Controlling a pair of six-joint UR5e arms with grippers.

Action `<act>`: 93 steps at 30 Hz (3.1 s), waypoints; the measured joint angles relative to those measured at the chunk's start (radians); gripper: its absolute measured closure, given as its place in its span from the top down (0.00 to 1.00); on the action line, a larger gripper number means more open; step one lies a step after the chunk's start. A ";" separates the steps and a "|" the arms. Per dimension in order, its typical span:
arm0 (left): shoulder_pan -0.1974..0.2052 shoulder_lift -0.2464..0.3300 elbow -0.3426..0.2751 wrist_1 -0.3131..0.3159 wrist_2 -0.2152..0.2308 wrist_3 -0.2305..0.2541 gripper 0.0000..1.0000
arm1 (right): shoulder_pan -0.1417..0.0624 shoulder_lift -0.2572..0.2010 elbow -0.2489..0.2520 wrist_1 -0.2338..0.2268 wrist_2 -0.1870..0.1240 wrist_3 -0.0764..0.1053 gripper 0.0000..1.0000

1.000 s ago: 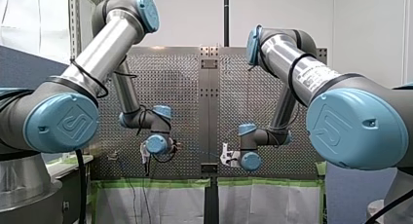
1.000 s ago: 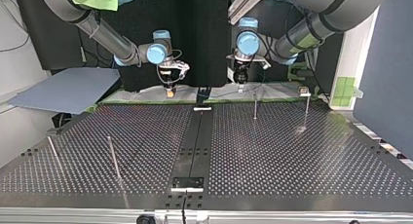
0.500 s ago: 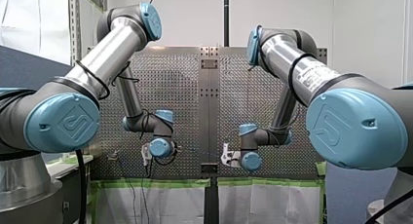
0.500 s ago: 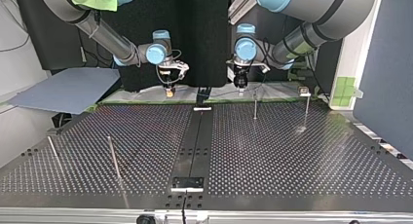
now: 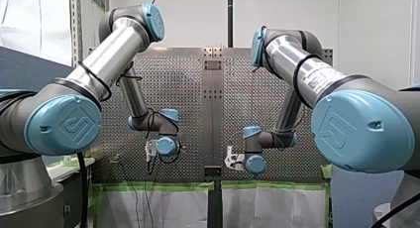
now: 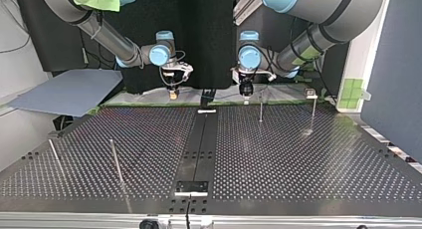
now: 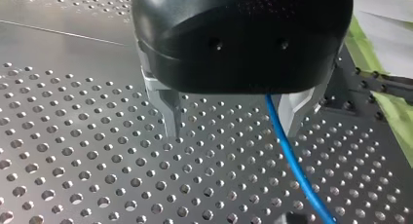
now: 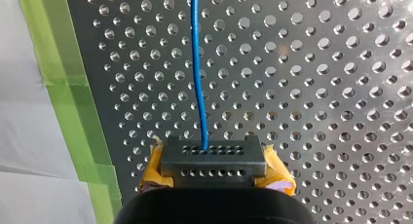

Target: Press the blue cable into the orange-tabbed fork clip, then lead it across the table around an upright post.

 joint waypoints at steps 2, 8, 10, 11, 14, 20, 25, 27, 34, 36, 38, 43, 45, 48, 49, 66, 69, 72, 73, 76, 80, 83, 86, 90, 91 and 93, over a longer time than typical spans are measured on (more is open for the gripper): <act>0.000 -0.001 0.001 -0.002 0.001 0.003 1.00 | 0.000 0.000 0.000 0.000 0.000 0.000 0.00; 0.002 -0.003 0.001 -0.002 0.000 0.006 1.00 | 0.000 0.000 0.001 0.000 0.000 0.000 0.00; 0.002 -0.003 0.001 -0.002 0.000 0.007 1.00 | 0.000 0.001 0.001 0.001 0.000 0.000 0.00; 0.002 -0.003 0.001 -0.001 0.000 0.008 1.00 | 0.000 0.001 0.001 0.001 0.000 0.000 0.00; 0.002 -0.003 0.001 -0.001 0.000 0.012 1.00 | 0.000 0.001 0.001 0.002 0.000 0.000 0.00; 0.001 -0.003 0.001 0.002 -0.002 0.036 0.48 | 0.000 0.001 0.001 0.003 0.000 0.000 0.00; 0.001 -0.003 0.001 0.019 0.000 0.045 0.03 | 0.000 0.002 0.001 0.002 0.000 0.000 0.00; 0.001 -0.002 0.001 0.024 0.001 0.045 0.00 | 0.000 0.003 0.001 0.002 0.000 0.000 0.00; 0.002 -0.002 0.001 0.030 0.007 0.046 0.00 | 0.000 0.003 0.001 0.003 0.000 0.000 0.00; 0.002 -0.002 0.001 0.030 0.007 0.046 0.00 | 0.000 0.003 0.001 0.003 0.000 0.000 0.00; 0.002 -0.002 0.001 0.031 0.007 0.046 0.00 | 0.000 0.003 0.001 0.003 0.000 0.000 0.00; 0.002 -0.002 0.001 0.037 0.015 0.031 0.00 | 0.000 0.003 0.001 0.003 0.000 -0.001 0.00; 0.002 -0.002 0.001 0.037 0.023 0.016 0.00 | 0.000 0.003 -0.001 0.003 0.001 -0.001 0.00; 0.000 -0.002 0.001 0.038 0.029 -0.010 0.00 | 0.000 -0.003 -0.009 0.012 0.007 -0.008 0.00; -0.002 -0.002 0.001 0.038 0.031 -0.018 0.00 | -0.001 -0.009 -0.011 0.018 0.010 -0.011 0.00; -0.039 0.068 0.001 0.038 0.100 -0.149 0.00 | -0.001 -0.185 -0.016 0.150 0.014 -0.010 0.00; -0.044 0.098 0.001 0.030 0.098 -0.177 0.00 | 0.002 -0.216 -0.019 0.157 0.014 -0.009 0.00; -0.048 0.131 0.001 0.022 0.095 -0.193 0.00 | 0.003 -0.247 -0.024 0.172 0.014 -0.009 0.00; -0.049 0.141 0.001 0.020 0.094 -0.196 0.00 | 0.003 -0.255 -0.025 0.179 0.015 -0.009 0.00; -0.054 0.165 0.001 0.017 0.094 -0.200 0.00 | 0.004 -0.286 -0.028 0.197 0.015 -0.009 0.00; -0.062 0.187 0.001 0.016 0.094 -0.212 0.00 | 0.004 -0.325 -0.028 0.207 0.014 -0.010 0.00; -0.068 0.200 0.002 0.016 0.094 -0.227 0.00 | 0.005 -0.353 -0.029 0.212 0.014 -0.011 0.00; -0.069 0.205 0.002 0.016 0.095 -0.234 0.00 | 0.007 -0.383 -0.033 0.229 0.014 -0.012 0.00; -0.074 0.224 0.006 0.015 0.109 -0.256 0.00 | 0.011 -0.425 -0.036 0.246 0.014 -0.014 0.00; -0.076 0.229 0.011 0.012 0.112 -0.262 0.00 | 0.012 -0.434 -0.038 0.250 0.014 -0.015 0.00; -0.081 0.236 0.026 -0.002 0.115 -0.270 0.00 | 0.015 -0.455 -0.042 0.261 0.014 -0.018 0.00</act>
